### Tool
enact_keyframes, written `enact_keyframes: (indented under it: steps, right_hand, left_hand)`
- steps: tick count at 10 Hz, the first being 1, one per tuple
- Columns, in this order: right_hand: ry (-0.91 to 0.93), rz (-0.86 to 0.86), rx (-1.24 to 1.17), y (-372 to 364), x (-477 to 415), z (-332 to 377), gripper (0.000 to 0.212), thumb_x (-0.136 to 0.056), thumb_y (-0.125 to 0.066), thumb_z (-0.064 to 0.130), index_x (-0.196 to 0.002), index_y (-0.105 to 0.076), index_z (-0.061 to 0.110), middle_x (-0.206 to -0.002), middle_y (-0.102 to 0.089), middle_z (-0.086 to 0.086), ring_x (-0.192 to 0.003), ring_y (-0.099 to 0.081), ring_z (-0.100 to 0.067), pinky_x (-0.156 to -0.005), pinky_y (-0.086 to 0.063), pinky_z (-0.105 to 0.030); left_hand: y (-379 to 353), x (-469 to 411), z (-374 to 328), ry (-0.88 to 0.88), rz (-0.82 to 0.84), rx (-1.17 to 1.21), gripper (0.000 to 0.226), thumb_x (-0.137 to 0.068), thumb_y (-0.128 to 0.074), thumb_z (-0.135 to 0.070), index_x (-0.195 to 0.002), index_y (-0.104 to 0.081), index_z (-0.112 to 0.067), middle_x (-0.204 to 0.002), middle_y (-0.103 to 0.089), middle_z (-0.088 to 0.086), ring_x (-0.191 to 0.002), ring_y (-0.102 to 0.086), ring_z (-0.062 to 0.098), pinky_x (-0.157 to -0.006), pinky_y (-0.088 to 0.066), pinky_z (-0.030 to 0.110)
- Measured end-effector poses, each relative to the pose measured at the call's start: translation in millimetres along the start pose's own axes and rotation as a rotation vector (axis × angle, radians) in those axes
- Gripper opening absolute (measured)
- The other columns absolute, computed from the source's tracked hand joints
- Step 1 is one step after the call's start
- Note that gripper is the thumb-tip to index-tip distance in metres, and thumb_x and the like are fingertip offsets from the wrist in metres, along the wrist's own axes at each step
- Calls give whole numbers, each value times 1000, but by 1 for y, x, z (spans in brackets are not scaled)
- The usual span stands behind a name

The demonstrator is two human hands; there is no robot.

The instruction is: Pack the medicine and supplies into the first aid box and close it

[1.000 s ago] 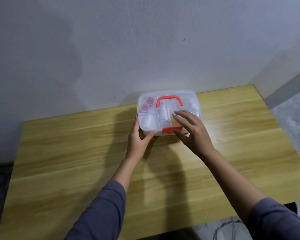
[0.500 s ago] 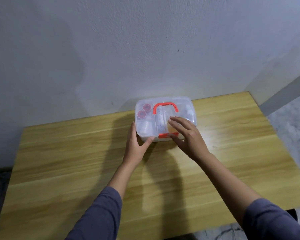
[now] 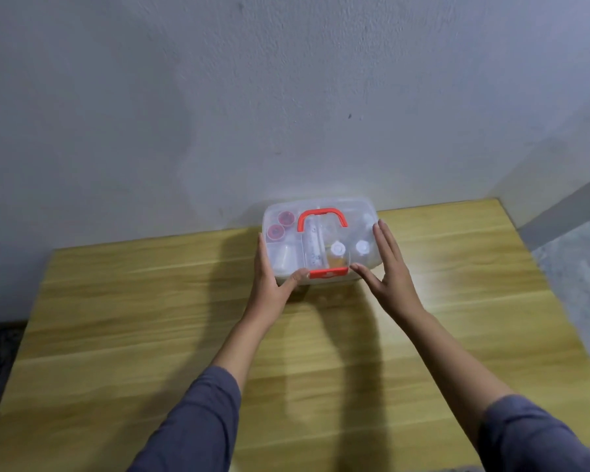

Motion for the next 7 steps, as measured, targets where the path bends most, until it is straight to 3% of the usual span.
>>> enact_keyframes:
  steps: [3,4,5,7]
  right_hand:
    - [18,9,18,9,-21,-7,77,-79,-72,21,-143,-32,9,-149,-26,3,-135,-20,1,-105,-12,4]
    - [14,25,31,12,-21,-4,77,-79,-72,22,-143,-32,10,-152,-28,-5,-136,-20,-2,-108,-15,-2]
    - [-18,66,59,14,-19,2,78,-81,-70,24,-145,-28,10,-155,-24,-6,-139,-20,-7,-111,-18,-20]
    - [-74,142,175,18,-14,9,76,-89,-60,27,-148,-14,8,-158,-12,-7,-146,-11,-19,-114,-12,-24]
  left_hand:
    - [-2,-17,-3,-4,2,-5,99,-78,-71,-23,-147,0,-18,-148,-12,-9,-137,-13,4,-111,-20,25]
    - [-1,-18,-4,16,20,-4,100,-77,-72,-24,-147,0,-20,-156,-10,1,-142,-13,11,-112,-23,29]
    - [1,-16,-7,65,34,-30,102,-77,-73,-25,-147,1,-19,-157,-9,3,-144,-12,16,-116,-20,35]
    - [23,7,-15,157,89,-138,83,-86,-61,-30,-148,-7,-21,-156,-16,0,-141,-18,12,-111,-19,27]
Point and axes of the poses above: each hand's wrist, its own x-axis away from the middle knuckle, its own y-axis out of the back of the hand, z = x × y, the point moved 3 cm from there along -x, towards the middle knuckle
